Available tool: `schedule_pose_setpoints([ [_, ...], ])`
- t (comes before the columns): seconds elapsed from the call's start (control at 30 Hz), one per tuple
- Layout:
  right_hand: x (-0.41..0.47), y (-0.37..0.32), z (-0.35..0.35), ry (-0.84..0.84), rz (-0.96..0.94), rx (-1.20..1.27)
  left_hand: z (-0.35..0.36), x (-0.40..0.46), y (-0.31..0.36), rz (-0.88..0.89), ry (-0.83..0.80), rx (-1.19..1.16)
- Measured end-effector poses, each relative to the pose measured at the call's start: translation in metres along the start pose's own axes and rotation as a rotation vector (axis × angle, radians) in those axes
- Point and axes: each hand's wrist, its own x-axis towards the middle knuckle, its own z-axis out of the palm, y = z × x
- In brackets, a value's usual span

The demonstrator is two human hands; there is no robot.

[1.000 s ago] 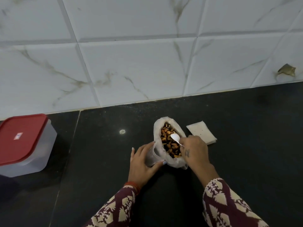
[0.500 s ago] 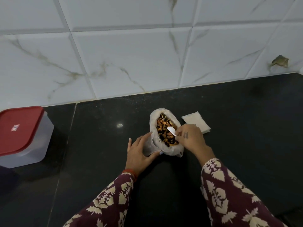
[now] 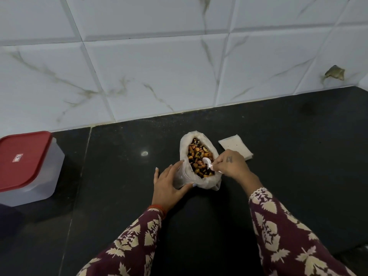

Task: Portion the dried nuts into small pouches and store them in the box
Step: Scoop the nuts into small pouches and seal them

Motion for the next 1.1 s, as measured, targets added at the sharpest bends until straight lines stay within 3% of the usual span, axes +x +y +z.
schedule_pose_setpoints([
  [0.1,-0.004,-0.004,0.017,0.075,-0.064,-0.066,0.0,0.0,0.001,-0.005,-0.001,-0.004],
  [0.37,-0.002,-0.017,0.008,0.046,-0.046,-0.242,0.0,0.0,0.001,0.015,-0.017,0.019],
  [0.73,0.01,-0.003,0.016,-0.045,0.296,0.277,-0.003,0.0,0.003,-0.01,-0.045,0.0],
  [1.1,-0.014,0.008,0.002,0.075,0.266,0.563,-0.012,0.01,0.019,-0.098,0.009,-0.208],
])
